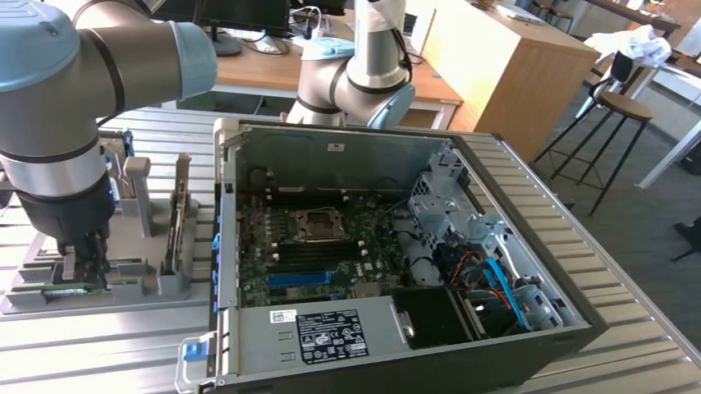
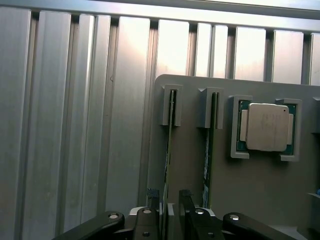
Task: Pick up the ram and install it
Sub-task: 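Pick up the ram and move it above insertion slot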
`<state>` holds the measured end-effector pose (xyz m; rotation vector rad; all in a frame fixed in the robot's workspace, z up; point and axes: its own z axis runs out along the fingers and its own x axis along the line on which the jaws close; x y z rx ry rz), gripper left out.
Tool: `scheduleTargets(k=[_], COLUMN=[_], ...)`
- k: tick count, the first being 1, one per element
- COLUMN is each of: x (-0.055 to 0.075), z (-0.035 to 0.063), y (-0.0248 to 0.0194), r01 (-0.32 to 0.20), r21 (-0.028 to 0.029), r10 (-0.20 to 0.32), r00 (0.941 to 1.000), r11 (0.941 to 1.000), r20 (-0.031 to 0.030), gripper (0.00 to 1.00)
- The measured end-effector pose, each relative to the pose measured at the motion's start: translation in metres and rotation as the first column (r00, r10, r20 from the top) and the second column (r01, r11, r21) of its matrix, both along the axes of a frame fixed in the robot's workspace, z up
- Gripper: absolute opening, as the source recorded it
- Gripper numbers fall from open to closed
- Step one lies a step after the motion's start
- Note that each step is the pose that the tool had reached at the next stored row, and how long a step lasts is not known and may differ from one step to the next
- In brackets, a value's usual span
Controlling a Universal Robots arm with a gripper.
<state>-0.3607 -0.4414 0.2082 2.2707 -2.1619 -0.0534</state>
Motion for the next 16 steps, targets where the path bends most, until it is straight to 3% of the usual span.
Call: scheduleTargets(k=[16], x=[0.0001], z=[-0.0023], y=[-0.0014], r01=[0.0], r21=[0.0001], r10=[0.0], r00=[1.0], r11=[1.0], r20=[0.0], gripper=[0.3])
